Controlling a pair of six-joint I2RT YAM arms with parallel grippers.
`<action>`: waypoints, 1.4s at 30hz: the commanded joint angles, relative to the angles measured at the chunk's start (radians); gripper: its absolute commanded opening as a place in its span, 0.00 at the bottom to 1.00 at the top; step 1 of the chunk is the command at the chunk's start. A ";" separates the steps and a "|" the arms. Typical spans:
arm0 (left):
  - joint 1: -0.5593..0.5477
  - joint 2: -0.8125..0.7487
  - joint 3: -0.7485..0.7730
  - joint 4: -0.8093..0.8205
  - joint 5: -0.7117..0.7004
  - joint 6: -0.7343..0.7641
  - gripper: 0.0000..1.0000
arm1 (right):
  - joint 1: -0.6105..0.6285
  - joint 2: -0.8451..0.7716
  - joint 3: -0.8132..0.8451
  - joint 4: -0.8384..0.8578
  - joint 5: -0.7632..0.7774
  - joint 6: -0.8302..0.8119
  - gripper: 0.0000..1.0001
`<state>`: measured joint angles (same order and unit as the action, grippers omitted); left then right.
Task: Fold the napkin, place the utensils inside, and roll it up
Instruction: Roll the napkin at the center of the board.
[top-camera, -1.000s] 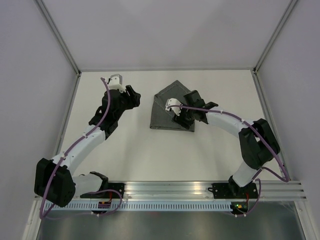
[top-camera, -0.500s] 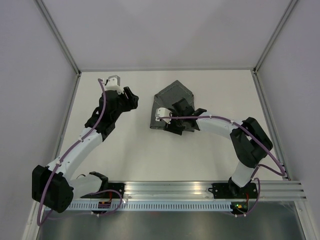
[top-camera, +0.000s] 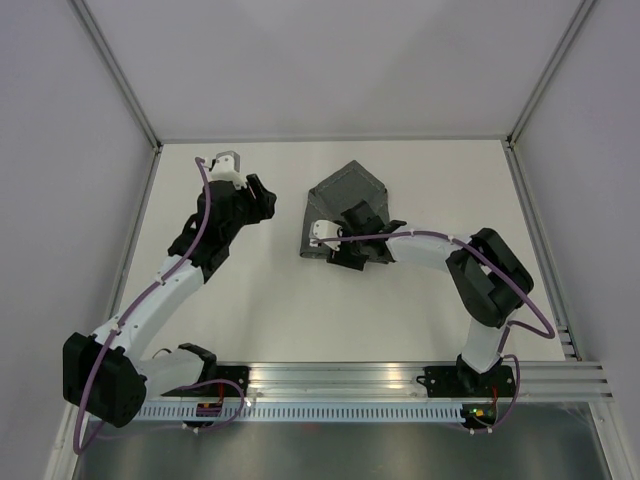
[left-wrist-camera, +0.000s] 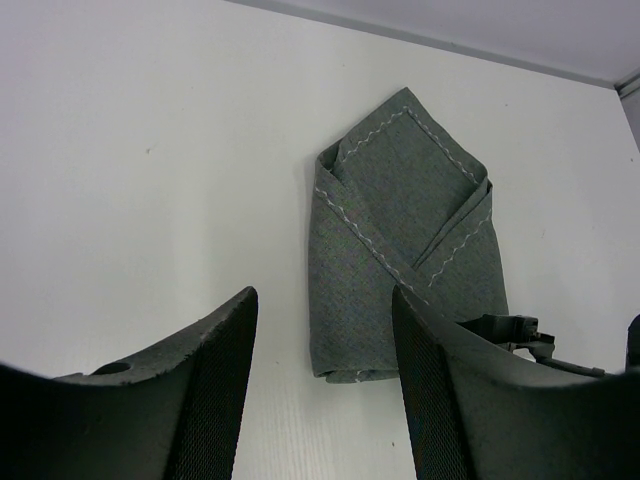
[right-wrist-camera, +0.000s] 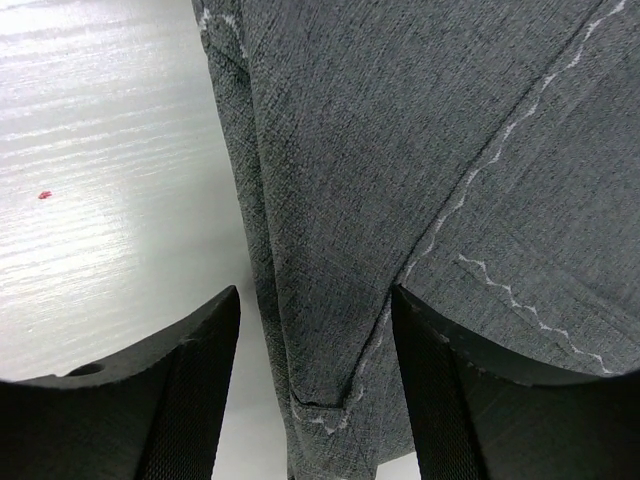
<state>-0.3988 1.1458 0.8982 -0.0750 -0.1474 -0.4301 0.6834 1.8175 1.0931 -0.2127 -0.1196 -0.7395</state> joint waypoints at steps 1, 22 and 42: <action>0.005 -0.001 0.031 -0.003 0.016 0.031 0.61 | 0.004 0.005 -0.012 0.056 0.014 -0.027 0.68; 0.006 0.048 -0.016 0.060 0.069 0.053 0.60 | 0.002 0.072 -0.004 0.001 -0.020 -0.097 0.61; 0.005 0.112 -0.022 0.101 0.132 0.044 0.59 | -0.051 0.140 0.070 -0.160 -0.130 -0.126 0.46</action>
<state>-0.3988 1.2503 0.8879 -0.0242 -0.0425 -0.4160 0.6472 1.8961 1.1641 -0.2523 -0.2070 -0.8467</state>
